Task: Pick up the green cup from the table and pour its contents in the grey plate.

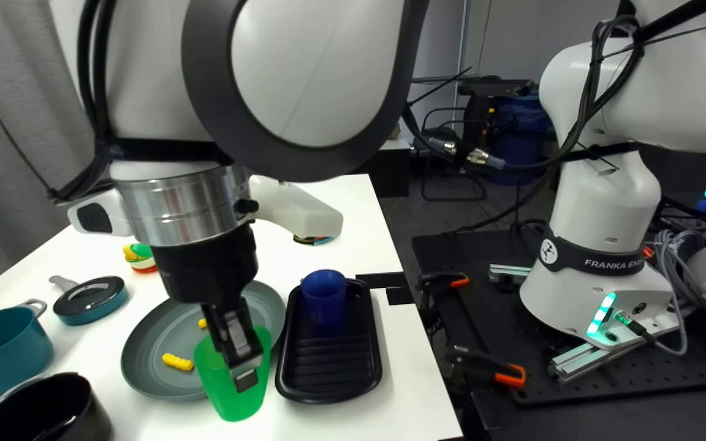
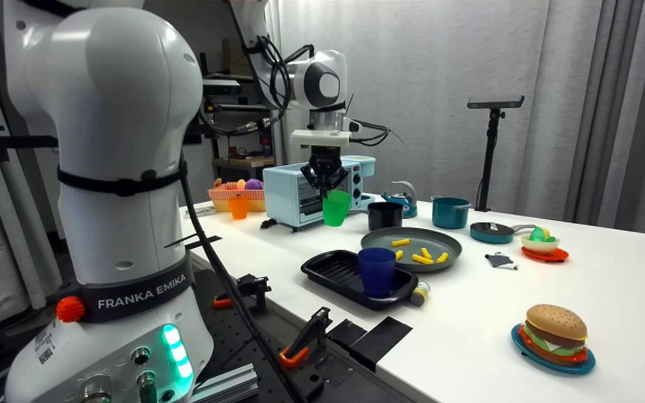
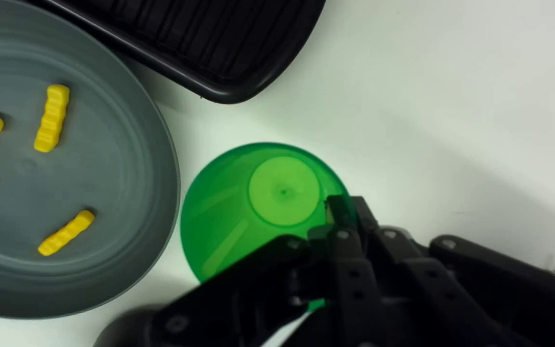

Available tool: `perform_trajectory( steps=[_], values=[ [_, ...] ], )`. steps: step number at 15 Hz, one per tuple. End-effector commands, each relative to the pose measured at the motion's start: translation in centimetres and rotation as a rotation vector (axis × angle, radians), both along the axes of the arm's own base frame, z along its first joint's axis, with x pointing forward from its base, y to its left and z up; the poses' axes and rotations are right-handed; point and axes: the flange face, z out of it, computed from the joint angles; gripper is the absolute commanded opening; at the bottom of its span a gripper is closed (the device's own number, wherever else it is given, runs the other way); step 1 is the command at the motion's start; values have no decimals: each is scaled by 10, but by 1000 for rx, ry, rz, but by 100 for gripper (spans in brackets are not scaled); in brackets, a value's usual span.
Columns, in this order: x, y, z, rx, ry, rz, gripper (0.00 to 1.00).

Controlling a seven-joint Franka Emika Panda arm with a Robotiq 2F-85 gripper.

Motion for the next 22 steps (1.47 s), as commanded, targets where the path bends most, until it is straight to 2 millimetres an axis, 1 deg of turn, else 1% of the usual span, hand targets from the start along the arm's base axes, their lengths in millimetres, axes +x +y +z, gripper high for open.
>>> perform_trajectory(
  steps=[1,6,12,15,18,19,20,21,22],
  values=[
    [17,9,-13,18,-9,27,1],
    [32,15,-36,10,-3,61,1],
    [46,1,-72,-61,29,94,1],
    [50,-3,-82,-87,35,113,1],
    [55,-1,-80,-97,24,128,1],
    [56,0,-80,-97,22,129,4],
    [56,0,-80,-99,22,131,29],
    [56,1,-80,-101,21,133,31],
    [56,1,-80,-102,21,135,37]
  ],
)
